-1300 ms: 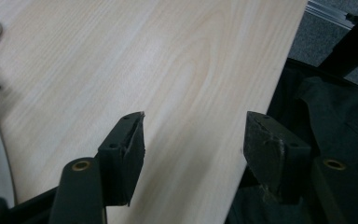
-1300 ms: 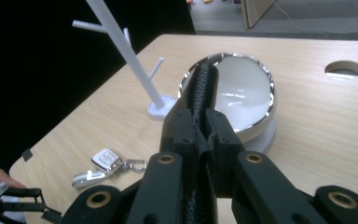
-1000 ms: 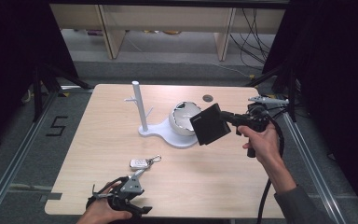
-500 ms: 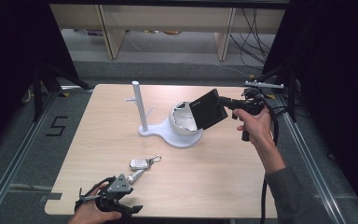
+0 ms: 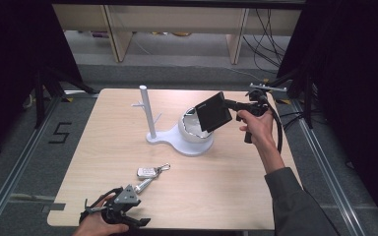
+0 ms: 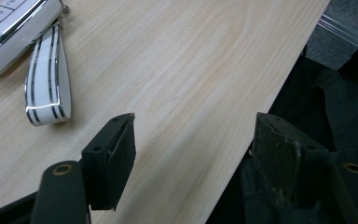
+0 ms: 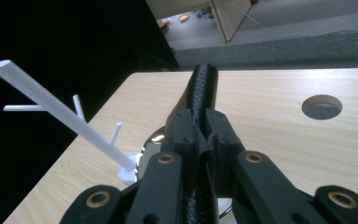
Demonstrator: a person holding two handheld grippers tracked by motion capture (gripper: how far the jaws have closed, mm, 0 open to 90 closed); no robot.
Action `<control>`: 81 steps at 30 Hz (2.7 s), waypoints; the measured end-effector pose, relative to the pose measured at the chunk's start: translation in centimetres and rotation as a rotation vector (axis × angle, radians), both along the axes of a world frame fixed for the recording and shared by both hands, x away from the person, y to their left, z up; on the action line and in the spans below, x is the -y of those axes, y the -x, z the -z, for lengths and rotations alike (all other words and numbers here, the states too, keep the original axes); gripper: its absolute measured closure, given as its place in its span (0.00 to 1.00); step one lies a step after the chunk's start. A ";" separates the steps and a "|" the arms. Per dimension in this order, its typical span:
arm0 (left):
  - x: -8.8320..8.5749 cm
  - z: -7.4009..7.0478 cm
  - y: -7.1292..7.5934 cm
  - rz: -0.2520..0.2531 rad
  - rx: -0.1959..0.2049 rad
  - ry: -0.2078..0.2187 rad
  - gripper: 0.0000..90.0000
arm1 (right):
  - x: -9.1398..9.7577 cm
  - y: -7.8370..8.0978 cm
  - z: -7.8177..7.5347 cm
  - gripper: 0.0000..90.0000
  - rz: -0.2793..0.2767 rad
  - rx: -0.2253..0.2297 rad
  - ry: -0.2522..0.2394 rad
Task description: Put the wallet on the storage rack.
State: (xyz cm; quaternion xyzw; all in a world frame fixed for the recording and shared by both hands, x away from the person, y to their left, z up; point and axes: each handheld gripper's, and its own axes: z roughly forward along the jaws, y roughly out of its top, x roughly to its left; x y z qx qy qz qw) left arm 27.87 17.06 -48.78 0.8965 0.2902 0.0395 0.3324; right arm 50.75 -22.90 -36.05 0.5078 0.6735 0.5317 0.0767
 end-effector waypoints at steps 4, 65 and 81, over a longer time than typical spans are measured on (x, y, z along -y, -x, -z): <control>0.0 0.0 0.0 -0.001 0.004 -0.005 0.33 | 0.1 -0.5 0.7 0.93 0.009 -0.012 0.005; -1.1 -0.1 -0.1 -0.056 0.006 0.011 0.32 | 0.9 5.2 4.4 0.47 -0.059 -0.047 0.065; -1.7 -0.2 -0.4 -0.070 0.035 0.002 0.32 | 1.1 9.5 7.7 0.41 -0.085 -0.110 0.094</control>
